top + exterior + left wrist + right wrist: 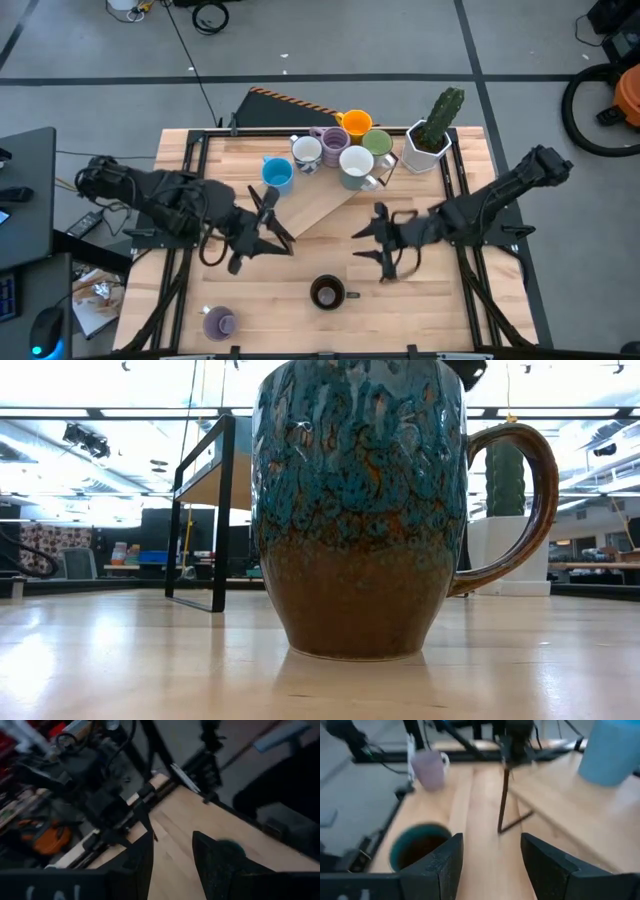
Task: Place coffee mugs
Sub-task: Put the green patterned mug on the shelf
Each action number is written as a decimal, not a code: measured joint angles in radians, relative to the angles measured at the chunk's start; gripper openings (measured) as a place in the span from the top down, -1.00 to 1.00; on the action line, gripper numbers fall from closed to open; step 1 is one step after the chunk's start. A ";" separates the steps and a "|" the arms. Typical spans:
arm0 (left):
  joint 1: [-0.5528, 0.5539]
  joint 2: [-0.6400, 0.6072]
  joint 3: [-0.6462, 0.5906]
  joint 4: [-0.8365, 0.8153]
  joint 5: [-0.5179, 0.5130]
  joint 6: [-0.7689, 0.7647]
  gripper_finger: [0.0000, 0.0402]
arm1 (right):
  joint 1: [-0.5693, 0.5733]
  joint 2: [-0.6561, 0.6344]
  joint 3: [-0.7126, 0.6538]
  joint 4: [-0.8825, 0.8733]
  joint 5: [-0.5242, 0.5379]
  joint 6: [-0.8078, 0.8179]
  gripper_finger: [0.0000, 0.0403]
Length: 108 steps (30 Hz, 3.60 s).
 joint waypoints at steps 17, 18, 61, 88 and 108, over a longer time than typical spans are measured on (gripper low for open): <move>0.120 -0.335 -0.428 0.048 0.076 -0.139 0.30 | 0.107 0.318 0.329 -0.157 0.286 0.176 0.02; 0.106 -0.365 -0.461 0.071 0.038 -0.148 0.30 | 0.105 0.342 0.365 -0.201 0.297 0.197 0.02; -0.036 -0.958 -1.077 0.313 -0.431 -0.433 0.30 | 0.225 0.729 0.727 -0.800 0.074 0.594 0.02; -0.037 -0.946 -1.077 0.272 -0.431 -0.563 0.30 | 0.176 0.769 0.726 -0.788 -0.083 0.572 0.65; -0.036 -0.938 -1.076 0.275 -0.431 -0.617 0.30 | 0.148 0.758 0.935 -1.190 0.072 0.817 0.67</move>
